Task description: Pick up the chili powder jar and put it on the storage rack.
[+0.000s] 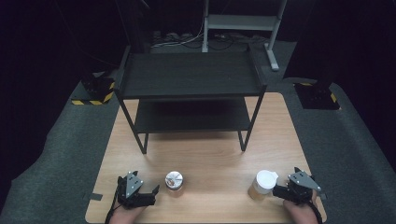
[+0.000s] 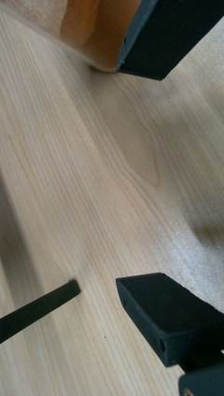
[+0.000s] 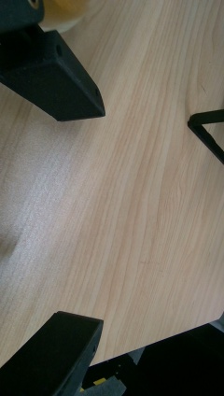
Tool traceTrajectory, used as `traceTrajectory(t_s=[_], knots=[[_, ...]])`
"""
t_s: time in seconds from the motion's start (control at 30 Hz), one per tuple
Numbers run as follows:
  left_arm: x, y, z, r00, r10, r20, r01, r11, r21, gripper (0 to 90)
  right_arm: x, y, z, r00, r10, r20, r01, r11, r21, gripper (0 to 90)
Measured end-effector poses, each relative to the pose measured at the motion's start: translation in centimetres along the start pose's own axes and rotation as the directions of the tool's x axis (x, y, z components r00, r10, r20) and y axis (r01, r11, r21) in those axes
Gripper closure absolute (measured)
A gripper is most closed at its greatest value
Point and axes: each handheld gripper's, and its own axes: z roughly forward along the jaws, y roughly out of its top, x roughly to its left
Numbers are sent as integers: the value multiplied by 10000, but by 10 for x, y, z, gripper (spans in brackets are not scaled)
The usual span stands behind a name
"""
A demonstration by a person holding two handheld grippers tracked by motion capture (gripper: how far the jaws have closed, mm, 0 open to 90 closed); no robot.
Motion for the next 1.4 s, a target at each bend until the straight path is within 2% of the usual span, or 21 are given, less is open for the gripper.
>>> traceTrajectory(t_s=[0.17, 0.27, 0.53, 0.83, 1.0, 1.17, 1.33, 1.4], knots=[[0, -2, -2, 10000, -32, -3, 32, 10000, -48, 10, -5, -3, -1, 9996, 218, -192, -221, 9996, -174, 2], [0, -2, -2, 9999, -119, -64, 119, 9999, -69, 10, -5, -2, -1, 9997, 62, -254, -64, 10000, -71, 1], [2, -4, -3, 9999, 35, 113, -33, 9998, -195, 9, -1, 1, 0, 10000, -22, -87, 23, 10000, 58, 1], [-1, -5, -5, 10000, 12, -52, -13, 9998, -207, 9, -3, 1, 0, 9998, -85, -203, 87, 9999, 69, 1], [0, -6, -5, 9998, 178, 64, -177, 9997, -191, 21, -2, 2, 1, 9997, -155, -164, 157, 9998, 110, 1], [3, -7, -6, 9998, 66, 176, -62, 9997, -231, 35, -1, 2, 1, 9997, -192, -155, 194, 9997, 126, 1], [4, -4, -6, 9999, -86, 145, 86, 10000, -13, 18, -1, 3, 1, 9996, -226, -161, 229, 9996, 152, 1], [4, -3, -7, 9999, -27, 162, 27, 10000, 13, 18, -1, 3, 1, 9996, -227, -165, 229, 9996, 152, 1]])
